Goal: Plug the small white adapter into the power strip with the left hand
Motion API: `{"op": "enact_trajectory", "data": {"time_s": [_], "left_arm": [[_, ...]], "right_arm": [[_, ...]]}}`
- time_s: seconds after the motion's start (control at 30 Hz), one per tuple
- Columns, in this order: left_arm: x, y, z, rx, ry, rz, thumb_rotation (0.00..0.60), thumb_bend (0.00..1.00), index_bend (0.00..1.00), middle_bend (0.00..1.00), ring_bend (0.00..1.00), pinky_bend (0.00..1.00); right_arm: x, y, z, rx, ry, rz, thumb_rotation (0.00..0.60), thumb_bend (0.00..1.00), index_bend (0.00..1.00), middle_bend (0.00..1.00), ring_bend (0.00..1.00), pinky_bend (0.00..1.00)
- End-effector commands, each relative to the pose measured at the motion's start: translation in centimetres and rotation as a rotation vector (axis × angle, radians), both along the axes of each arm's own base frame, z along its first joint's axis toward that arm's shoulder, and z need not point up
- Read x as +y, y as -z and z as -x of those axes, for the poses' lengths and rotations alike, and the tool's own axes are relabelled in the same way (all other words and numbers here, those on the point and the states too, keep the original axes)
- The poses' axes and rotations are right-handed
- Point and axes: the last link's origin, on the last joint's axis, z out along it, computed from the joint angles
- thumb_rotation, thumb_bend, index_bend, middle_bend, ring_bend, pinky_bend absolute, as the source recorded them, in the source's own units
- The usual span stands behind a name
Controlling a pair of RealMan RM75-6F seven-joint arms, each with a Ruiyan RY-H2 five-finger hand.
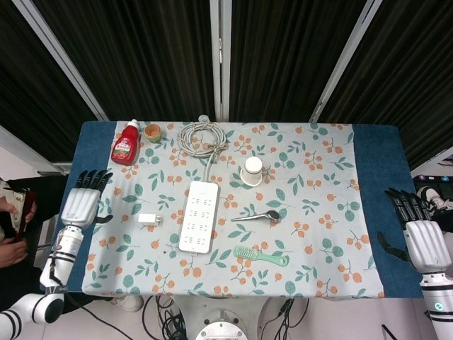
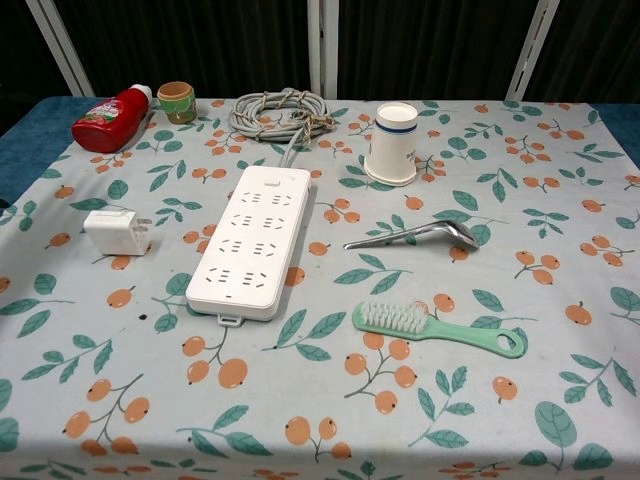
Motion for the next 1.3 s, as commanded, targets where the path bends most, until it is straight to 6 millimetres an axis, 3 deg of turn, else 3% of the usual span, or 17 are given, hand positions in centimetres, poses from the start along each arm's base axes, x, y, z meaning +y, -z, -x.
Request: {"op": "enact_trajectory", "data": {"time_s": [0.03, 0.53, 1.3], "left_arm": [[1.4, 1.7, -0.5, -0.019, -0.007, 0.035, 0.600, 0.07, 0.09, 0.05, 0.00, 0.00], [2.3, 5.1, -1.9, -0.019, 0.007, 0.126, 0.600, 0.07, 0.09, 0.05, 0.00, 0.00], [2.4, 5.9, -7.9, -0.031, 0.152, 0.167, 0.600, 0.07, 0.09, 0.05, 0.00, 0.00]], "right_arm": [[0.0, 0.1, 0.1, -0.002, 0.006, 0.000, 0.600, 0.28, 0.04, 0.07, 0.00, 0.00], [0.3, 0.0, 0.5, -0.005, 0.027, 0.000, 0.600, 0.28, 0.04, 0.07, 0.00, 0.00], [1.0, -0.2, 1.5, -0.026, 0.043, 0.005, 0.600, 0.28, 0.04, 0.07, 0.00, 0.00]]}}
